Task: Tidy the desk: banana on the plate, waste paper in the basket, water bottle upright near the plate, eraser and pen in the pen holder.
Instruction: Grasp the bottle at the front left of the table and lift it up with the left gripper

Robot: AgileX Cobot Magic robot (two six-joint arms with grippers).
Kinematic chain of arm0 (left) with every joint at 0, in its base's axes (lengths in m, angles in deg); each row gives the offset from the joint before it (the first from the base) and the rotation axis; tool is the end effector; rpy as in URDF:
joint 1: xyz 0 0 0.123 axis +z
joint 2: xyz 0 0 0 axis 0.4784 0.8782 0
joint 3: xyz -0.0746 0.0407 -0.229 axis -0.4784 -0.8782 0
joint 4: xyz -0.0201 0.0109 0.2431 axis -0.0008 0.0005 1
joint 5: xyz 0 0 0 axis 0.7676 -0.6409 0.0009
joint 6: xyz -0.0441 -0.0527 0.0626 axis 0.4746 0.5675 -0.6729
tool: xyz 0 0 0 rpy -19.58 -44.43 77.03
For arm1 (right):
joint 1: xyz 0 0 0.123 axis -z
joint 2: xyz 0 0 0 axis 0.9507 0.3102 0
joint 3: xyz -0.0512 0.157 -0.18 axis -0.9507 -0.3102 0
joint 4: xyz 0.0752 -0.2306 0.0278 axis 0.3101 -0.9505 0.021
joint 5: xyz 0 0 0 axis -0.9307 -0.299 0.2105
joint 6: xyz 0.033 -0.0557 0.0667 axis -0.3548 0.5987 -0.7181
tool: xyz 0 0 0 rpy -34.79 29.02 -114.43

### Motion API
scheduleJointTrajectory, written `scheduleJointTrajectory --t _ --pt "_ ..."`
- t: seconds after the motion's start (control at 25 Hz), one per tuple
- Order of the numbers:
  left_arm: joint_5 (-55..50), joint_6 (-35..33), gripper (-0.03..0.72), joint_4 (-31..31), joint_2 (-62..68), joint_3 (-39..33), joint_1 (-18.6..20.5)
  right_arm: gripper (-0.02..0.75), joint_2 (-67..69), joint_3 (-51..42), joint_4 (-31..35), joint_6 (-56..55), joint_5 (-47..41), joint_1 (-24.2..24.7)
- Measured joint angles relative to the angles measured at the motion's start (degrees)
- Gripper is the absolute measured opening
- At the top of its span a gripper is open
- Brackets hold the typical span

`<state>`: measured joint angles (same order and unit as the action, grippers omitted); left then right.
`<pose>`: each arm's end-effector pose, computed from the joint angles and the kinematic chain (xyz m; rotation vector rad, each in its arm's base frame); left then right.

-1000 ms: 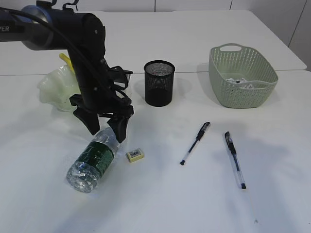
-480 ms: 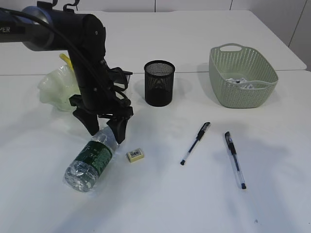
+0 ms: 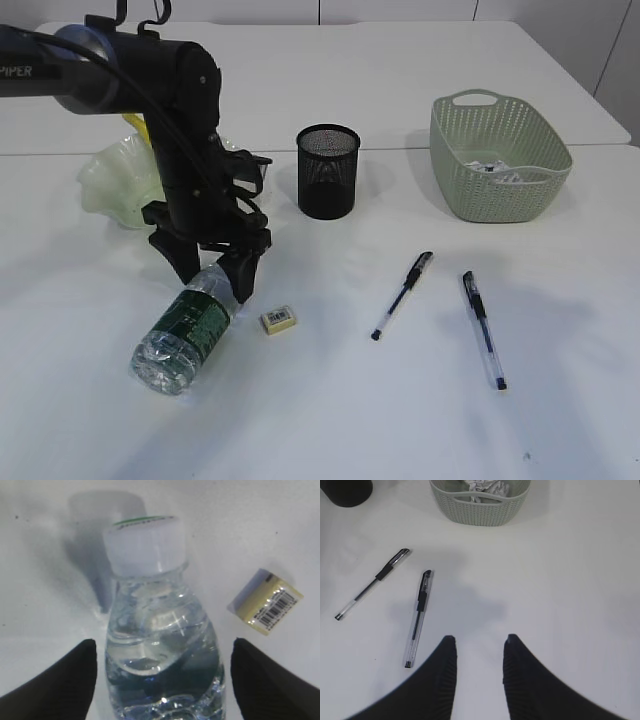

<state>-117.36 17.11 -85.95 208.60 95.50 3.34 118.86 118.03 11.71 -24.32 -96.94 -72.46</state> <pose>0.3686 -0.1858 0.1168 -0.6445 -2.9990 0.1615 0.2240 0.0015 0.3070 -0.0977 2.4510 -0.0353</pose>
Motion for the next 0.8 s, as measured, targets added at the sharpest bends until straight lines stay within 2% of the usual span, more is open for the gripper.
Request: scheduleJointTrajectory --t 0.8 --pt "0.0 0.0 0.593 0.25 1.52 0.0 0.0 0.242 0.0 0.0 0.0 0.0 -0.23 0.0"
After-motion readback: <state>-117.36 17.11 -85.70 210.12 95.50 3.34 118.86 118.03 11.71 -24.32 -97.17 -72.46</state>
